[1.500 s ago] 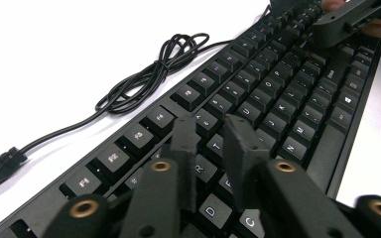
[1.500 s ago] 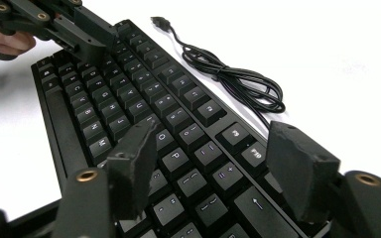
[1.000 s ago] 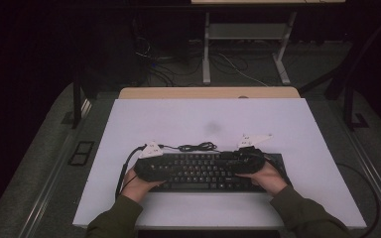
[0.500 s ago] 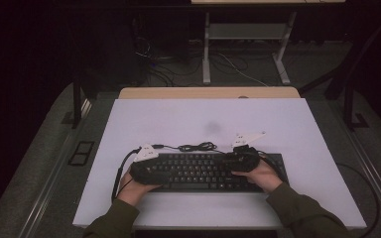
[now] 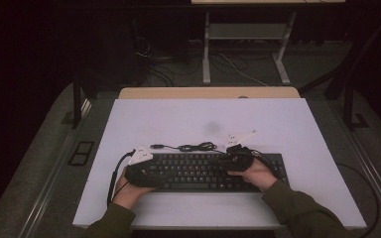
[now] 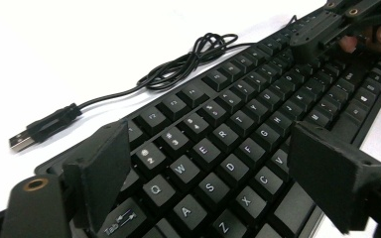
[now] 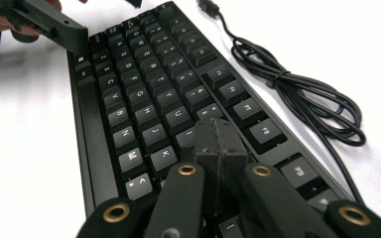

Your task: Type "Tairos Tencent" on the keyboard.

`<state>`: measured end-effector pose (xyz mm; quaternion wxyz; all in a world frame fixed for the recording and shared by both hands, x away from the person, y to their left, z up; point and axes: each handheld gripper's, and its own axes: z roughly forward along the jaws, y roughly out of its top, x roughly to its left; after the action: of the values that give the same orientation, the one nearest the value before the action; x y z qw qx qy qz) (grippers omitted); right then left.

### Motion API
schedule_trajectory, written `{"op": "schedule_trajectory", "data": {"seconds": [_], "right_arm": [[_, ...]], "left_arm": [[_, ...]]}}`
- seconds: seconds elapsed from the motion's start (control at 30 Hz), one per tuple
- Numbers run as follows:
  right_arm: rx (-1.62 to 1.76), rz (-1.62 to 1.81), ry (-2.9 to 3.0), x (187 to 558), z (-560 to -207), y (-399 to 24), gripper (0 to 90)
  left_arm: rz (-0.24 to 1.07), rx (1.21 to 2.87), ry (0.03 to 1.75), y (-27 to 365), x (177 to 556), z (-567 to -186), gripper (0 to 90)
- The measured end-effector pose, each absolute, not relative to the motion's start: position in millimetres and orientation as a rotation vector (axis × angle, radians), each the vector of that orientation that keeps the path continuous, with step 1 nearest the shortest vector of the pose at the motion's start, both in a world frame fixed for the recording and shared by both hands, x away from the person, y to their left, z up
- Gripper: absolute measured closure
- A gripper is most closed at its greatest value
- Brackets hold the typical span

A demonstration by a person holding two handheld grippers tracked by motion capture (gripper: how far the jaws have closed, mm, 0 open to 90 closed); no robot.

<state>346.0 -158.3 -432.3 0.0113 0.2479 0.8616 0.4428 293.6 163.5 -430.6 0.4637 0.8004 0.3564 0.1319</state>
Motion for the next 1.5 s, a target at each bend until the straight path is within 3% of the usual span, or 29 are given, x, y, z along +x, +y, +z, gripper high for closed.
{"op": "schedule_trajectory", "data": {"seconds": [1.17,1.33,1.5], "right_arm": [[0.728,1.289,2.766,348,-438,-145,88.8],[0.728,1.295,2.763,348,-437,-146,85.1],[0.726,1.318,2.736,347,-434,-147,76.0]], "left_arm": [[0.35,1.962,0.907,170,288,-431,13.8],[0.351,1.964,0.905,170,288,-431,14.0],[0.353,1.969,0.9,170,288,-432,14.2]]}}
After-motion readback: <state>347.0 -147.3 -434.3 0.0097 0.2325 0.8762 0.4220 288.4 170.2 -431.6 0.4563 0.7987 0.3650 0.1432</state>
